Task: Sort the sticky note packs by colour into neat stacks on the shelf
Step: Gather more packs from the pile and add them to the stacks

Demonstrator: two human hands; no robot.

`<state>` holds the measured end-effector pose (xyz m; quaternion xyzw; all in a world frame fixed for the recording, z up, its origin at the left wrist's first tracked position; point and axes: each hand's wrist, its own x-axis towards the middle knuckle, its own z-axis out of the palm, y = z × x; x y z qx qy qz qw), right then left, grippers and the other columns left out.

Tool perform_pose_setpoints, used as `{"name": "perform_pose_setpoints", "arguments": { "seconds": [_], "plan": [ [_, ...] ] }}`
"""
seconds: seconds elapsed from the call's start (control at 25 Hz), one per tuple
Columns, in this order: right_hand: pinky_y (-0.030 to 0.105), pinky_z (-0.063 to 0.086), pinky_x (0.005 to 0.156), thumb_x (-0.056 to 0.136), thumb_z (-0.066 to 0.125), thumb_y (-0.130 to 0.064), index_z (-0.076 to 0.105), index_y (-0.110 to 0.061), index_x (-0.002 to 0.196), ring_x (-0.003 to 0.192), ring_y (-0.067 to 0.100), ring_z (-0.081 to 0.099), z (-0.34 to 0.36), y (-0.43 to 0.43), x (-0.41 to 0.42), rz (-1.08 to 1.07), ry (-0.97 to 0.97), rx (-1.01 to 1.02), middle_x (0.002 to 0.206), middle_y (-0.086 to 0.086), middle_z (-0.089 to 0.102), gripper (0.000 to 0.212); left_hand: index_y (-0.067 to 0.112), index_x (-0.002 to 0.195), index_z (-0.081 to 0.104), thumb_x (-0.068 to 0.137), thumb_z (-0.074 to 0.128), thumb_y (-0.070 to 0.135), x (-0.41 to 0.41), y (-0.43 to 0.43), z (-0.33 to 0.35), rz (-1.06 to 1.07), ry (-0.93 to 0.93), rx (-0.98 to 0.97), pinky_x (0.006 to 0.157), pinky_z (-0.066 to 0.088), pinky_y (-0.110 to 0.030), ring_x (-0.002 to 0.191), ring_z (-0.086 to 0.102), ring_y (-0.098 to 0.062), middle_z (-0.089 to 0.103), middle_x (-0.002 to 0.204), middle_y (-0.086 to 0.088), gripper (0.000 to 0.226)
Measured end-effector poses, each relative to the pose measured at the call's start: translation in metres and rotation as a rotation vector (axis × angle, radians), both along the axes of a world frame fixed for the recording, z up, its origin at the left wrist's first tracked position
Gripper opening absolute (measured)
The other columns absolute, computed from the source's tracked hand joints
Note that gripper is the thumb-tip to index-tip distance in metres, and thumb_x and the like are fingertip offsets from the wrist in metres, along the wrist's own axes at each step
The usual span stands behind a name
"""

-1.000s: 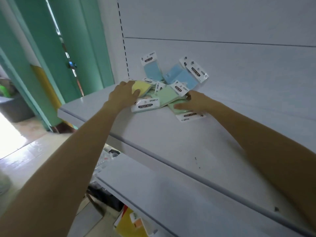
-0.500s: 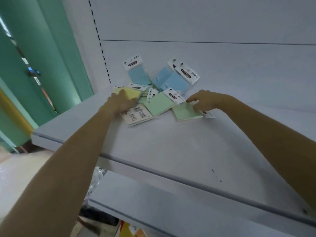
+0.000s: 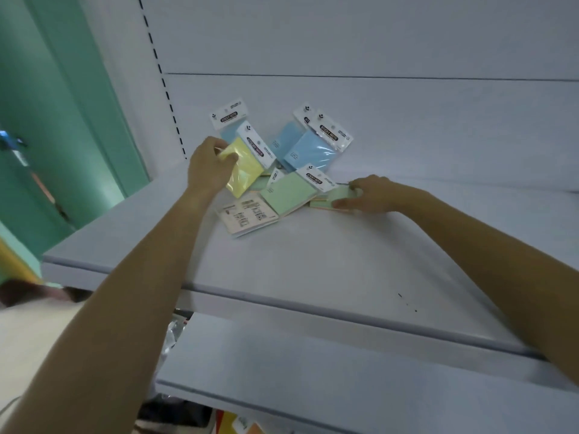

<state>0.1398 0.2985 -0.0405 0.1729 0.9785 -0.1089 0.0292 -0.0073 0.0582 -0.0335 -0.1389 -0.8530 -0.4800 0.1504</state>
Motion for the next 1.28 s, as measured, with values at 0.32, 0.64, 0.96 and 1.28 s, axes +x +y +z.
{"name": "perform_pose_setpoints", "arguments": {
  "seconds": [0.32, 0.64, 0.96, 1.28],
  "plan": [
    [0.030, 0.037, 0.095, 0.072, 0.075, -0.016, 0.042, -0.023, 0.132, 0.124, 0.025, 0.044, 0.002, -0.005, 0.010, -0.052, 0.263, -0.476, 0.142, 0.006, 0.034, 0.069, 0.020, 0.099, 0.041, 0.081, 0.062, 0.014, 0.012, 0.000, 0.007, -0.122, -0.066, 0.320, 0.046, 0.043, -0.006, 0.066, 0.053, -0.008, 0.054, 0.094, -0.003, 0.028],
    [0.010, 0.043, 0.059, 0.079, 0.055, 0.008, 0.048, -0.015, 0.131, 0.084, 0.007, 0.054, 0.000, -0.014, 0.024, -0.168, 0.514, -0.740, 0.131, 0.011, 0.046, 0.057, 0.018, 0.126, 0.042, 0.084, 0.059, 0.012, 0.026, 0.023, 0.006, -0.262, -0.177, 0.327, 0.057, 0.042, -0.018, 0.069, 0.052, -0.011, 0.051, 0.082, 0.000, 0.046],
    [0.026, 0.049, 0.086, 0.080, 0.052, 0.012, 0.050, -0.015, 0.128, 0.097, 0.019, 0.053, 0.006, 0.011, 0.088, -0.283, 0.934, -0.850, 0.137, 0.004, 0.042, 0.055, 0.013, 0.122, 0.052, 0.088, 0.053, 0.009, 0.068, 0.073, 0.010, -0.395, -0.041, 0.241, 0.075, 0.050, -0.032, 0.088, 0.060, -0.023, 0.061, 0.106, -0.011, 0.035],
    [0.022, 0.050, 0.074, 0.079, 0.051, 0.012, 0.051, -0.016, 0.127, 0.089, 0.016, 0.055, 0.003, 0.068, 0.194, -0.403, 1.023, -0.878, 0.124, -0.004, 0.043, 0.056, 0.009, 0.121, 0.057, 0.088, 0.055, 0.009, 0.147, 0.158, 0.017, -0.519, -0.033, 0.279, 0.087, 0.046, -0.022, 0.116, 0.053, -0.019, 0.057, 0.125, -0.015, 0.033]
  ]
}}
